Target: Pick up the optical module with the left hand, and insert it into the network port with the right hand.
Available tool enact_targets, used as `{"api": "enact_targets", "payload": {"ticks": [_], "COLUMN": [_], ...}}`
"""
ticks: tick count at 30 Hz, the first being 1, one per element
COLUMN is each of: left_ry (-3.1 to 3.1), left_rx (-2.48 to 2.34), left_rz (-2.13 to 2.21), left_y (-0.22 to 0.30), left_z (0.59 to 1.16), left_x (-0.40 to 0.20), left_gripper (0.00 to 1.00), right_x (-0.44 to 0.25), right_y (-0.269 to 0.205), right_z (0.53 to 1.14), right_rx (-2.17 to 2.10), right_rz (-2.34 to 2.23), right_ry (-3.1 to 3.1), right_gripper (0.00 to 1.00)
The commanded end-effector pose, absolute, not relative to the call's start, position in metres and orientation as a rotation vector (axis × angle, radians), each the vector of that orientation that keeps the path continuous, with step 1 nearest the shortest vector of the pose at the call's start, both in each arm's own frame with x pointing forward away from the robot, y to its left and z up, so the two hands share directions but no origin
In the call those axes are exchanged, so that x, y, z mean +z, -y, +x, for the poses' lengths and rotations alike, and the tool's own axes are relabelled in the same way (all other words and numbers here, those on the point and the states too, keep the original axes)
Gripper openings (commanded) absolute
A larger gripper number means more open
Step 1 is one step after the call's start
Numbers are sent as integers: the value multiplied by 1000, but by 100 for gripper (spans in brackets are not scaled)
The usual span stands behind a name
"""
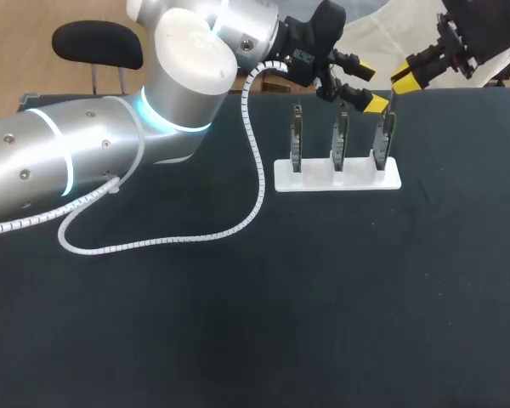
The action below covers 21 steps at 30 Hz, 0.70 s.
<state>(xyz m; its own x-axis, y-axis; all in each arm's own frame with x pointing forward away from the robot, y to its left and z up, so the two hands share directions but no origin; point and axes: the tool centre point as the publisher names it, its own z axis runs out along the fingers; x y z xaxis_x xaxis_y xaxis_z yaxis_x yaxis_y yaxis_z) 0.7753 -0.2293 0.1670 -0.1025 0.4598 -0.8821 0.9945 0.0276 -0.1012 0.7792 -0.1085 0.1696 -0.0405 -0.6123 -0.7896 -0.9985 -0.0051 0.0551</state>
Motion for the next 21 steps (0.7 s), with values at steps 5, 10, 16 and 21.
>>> {"api": "enact_targets", "payload": {"ticks": [5, 10, 16, 21], "left_ry": [-1639, -1639, -1639, -1639], "left_rx": [-1023, -1023, -1023, -1023], "left_rz": [1506, 1506, 1506, 1506], "left_y": [230, 230, 230, 230], "left_z": [778, 778, 778, 778], "left_x": [167, 167, 167, 167], "left_gripper": [100, 100, 100, 100], "right_x": [164, 163, 161, 160], "right_y": [108, 107, 107, 108], "right_z": [784, 783, 782, 782], "right_rx": [890, 896, 901, 902], "right_rz": [-1680, -1677, -1673, -1673], "right_ry": [-1720, -1727, -1732, -1737], "right_gripper": [0, 0, 0, 0]}}
